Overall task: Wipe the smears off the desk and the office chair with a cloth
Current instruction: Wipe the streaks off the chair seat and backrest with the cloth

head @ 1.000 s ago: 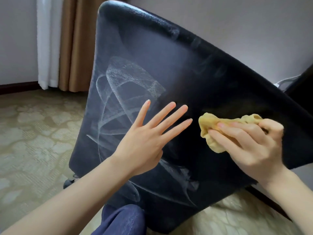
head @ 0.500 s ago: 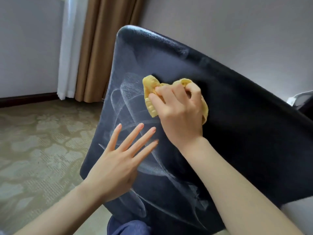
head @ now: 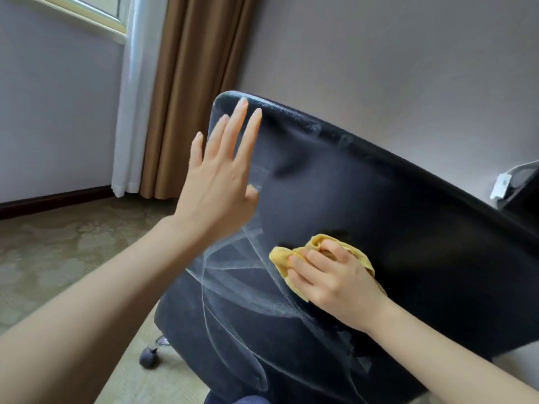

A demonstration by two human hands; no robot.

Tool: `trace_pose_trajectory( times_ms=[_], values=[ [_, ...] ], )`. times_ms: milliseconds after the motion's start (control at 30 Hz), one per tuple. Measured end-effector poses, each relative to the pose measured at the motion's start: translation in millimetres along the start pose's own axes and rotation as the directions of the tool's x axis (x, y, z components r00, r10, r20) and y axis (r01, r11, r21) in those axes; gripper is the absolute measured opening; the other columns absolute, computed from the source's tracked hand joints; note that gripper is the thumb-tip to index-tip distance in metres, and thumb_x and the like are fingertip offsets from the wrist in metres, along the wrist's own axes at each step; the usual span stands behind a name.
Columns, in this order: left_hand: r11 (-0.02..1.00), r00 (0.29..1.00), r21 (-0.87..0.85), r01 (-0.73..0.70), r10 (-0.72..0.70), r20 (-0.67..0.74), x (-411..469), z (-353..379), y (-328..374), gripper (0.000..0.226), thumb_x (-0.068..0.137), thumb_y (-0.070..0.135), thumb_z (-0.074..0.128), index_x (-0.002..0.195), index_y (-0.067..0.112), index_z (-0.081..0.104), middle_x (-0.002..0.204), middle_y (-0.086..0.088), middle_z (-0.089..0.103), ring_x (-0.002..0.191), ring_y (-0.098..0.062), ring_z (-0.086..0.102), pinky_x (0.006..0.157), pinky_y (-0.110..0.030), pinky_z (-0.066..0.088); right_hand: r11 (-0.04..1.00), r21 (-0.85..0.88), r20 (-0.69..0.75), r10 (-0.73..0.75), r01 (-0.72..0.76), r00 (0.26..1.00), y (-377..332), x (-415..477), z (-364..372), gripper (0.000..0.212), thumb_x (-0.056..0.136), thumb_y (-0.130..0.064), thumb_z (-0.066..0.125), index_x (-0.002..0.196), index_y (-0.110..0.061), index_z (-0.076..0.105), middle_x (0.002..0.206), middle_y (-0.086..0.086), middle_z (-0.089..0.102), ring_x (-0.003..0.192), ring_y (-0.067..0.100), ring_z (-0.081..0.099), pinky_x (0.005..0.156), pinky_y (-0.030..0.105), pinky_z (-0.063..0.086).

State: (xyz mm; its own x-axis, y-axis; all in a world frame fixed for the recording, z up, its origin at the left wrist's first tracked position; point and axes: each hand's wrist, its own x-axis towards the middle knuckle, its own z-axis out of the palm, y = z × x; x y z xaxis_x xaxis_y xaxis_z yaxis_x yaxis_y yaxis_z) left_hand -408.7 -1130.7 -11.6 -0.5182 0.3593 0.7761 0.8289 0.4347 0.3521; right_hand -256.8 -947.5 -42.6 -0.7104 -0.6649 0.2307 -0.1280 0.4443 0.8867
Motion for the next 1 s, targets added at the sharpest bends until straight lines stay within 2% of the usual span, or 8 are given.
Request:
trace_pose_trajectory(
  times_ms=[100, 200, 433, 567, 667, 800, 900, 1000],
  values=[
    [0.999, 0.998, -0.037, -0.018, 0.019, 0.051, 22, -6, -5, 0.098, 0.076, 0.008, 0.058, 0.152, 0.027, -0.001, 0.160, 0.010, -0.009, 0.147, -0.020, -0.005, 0.116, -0.049, 0.005, 0.999, -0.032, -0.049, 0.040, -0.042, 0.998, 15, -7, -17, 0.020, 0.086, -0.007, 0.061, 0.080, -0.022, 0.073, 0.088, -0.005, 0.071, 0.076, 0.014, 0.066, 0.079, 0.033, 0.044],
    [0.994, 0.994, -0.091, -0.053, 0.062, 0.094, 30, -12, -16, 0.099, 0.073, 0.001, 0.056, 0.152, 0.030, 0.004, 0.160, 0.013, -0.002, 0.147, -0.018, -0.007, 0.116, -0.047, 0.001, 0.992, -0.037, -0.162, 0.115, -0.123, 0.980, 33, -1, -33, 0.028, 0.091, -0.006, 0.058, 0.073, -0.020, 0.074, 0.082, -0.006, 0.071, 0.073, 0.014, 0.068, 0.075, 0.033, 0.045],
    [0.967, 0.979, -0.207, -0.148, 0.172, 0.105, 48, -34, -30, 0.096, 0.055, -0.016, 0.047, 0.144, 0.019, 0.035, 0.149, 0.002, 0.032, 0.141, -0.017, 0.022, 0.115, -0.043, 0.007, 0.964, -0.127, -0.315, 0.185, -0.235, 0.931, 65, 53, -40, 0.018, 0.083, -0.004, 0.069, 0.073, -0.018, 0.075, 0.085, -0.005, 0.073, 0.072, 0.017, 0.069, 0.078, 0.034, 0.043],
    [0.953, 0.957, -0.229, -0.200, 0.241, 0.163, 57, -44, -37, 0.089, 0.060, -0.020, 0.051, 0.141, 0.016, 0.039, 0.144, 0.000, 0.037, 0.134, -0.018, 0.030, 0.113, -0.047, 0.021, 0.938, -0.124, -0.410, 0.250, -0.325, 0.877, 63, 104, -23, 0.031, 0.091, -0.007, 0.059, 0.064, -0.018, 0.069, 0.069, -0.005, 0.068, 0.065, 0.018, 0.065, 0.077, 0.032, 0.045],
    [0.952, 0.955, -0.224, -0.210, 0.249, 0.162, 58, -44, -42, 0.085, 0.067, -0.018, 0.059, 0.142, 0.017, 0.038, 0.144, 0.001, 0.038, 0.128, -0.011, 0.028, 0.110, -0.045, 0.029, 0.940, -0.090, -0.381, 0.274, -0.330, 0.883, 50, 130, -4, 0.035, 0.094, -0.008, 0.051, 0.064, -0.016, 0.068, 0.069, -0.003, 0.066, 0.064, 0.018, 0.062, 0.080, 0.033, 0.044],
    [0.948, 0.944, -0.170, -0.268, 0.294, 0.152, 56, -39, -47, 0.085, 0.071, -0.014, 0.058, 0.145, 0.019, 0.034, 0.148, 0.001, 0.035, 0.134, -0.014, 0.028, 0.113, -0.046, 0.024, 0.955, -0.069, -0.281, 0.259, -0.288, 0.924, 25, 136, 19, 0.043, 0.090, -0.001, 0.041, 0.059, -0.020, 0.063, 0.072, -0.005, 0.062, 0.065, 0.014, 0.060, 0.083, 0.030, 0.045],
    [0.957, 0.944, -0.104, -0.271, 0.285, 0.168, 53, -34, -53, 0.098, 0.069, -0.015, 0.059, 0.149, 0.027, 0.023, 0.154, 0.006, 0.026, 0.141, -0.012, 0.018, 0.117, -0.042, 0.013, 0.981, -0.102, -0.155, 0.151, -0.168, 0.976, 4, 119, 35, 0.034, 0.082, -0.004, 0.051, 0.059, -0.026, 0.062, 0.066, -0.009, 0.055, 0.067, 0.013, 0.057, 0.084, 0.028, 0.036],
    [0.967, 0.956, -0.117, -0.228, 0.245, 0.163, 51, -29, -55, 0.107, 0.062, -0.018, 0.051, 0.150, 0.032, 0.017, 0.157, 0.006, 0.018, 0.144, -0.011, 0.009, 0.116, -0.039, 0.007, 0.994, -0.048, -0.120, 0.091, -0.097, 0.989, -8, 93, 39, 0.020, 0.075, -0.009, 0.066, 0.061, -0.024, 0.063, 0.069, -0.008, 0.057, 0.069, 0.013, 0.058, 0.084, 0.029, 0.038]
  ],
)
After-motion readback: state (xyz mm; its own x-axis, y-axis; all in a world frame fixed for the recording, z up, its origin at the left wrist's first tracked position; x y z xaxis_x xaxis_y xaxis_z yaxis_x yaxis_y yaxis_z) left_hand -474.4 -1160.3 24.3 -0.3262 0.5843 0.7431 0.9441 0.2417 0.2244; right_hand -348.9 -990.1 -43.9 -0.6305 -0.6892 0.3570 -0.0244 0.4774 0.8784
